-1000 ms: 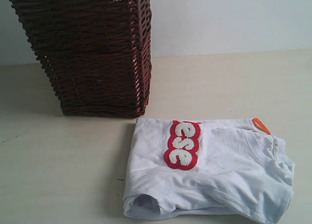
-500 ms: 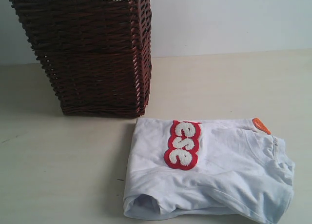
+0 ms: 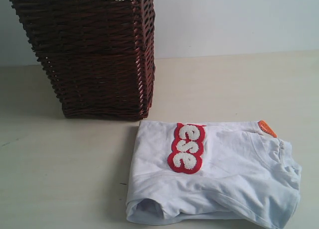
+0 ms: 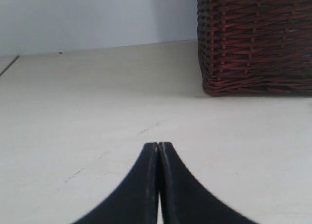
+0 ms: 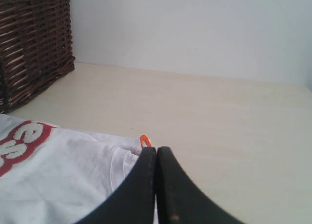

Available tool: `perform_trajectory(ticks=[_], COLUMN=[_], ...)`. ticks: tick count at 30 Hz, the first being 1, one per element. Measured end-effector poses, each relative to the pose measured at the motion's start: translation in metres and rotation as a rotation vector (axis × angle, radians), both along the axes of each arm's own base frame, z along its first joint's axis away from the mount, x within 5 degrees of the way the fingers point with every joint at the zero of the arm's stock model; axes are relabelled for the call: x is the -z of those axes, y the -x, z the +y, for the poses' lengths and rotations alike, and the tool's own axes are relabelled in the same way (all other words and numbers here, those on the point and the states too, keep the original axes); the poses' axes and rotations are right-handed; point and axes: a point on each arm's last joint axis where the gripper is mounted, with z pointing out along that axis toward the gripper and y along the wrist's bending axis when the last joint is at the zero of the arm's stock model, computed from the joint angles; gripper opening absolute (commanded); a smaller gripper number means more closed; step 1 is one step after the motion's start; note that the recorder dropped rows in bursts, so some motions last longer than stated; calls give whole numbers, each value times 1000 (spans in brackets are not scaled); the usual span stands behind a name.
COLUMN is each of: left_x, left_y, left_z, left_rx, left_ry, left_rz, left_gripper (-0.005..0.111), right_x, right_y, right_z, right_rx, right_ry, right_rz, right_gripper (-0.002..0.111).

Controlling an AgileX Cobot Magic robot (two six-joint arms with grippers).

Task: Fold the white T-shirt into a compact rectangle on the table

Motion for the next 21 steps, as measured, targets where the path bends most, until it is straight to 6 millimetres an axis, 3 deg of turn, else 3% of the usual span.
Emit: perform_trajectory(ticks=[17, 21], left_x=[0, 0], left_y=[0, 0], left_z=[0, 0], left_rx=[0, 0], left_ry=[0, 0], left_rz=[0, 0], left_gripper=[0, 0], right_x=[0, 0], right_y=[0, 0], right_z=[0, -2], right_rx=[0, 5], right_ry=[0, 66], right_rz=[0, -7], right_gripper=[0, 0])
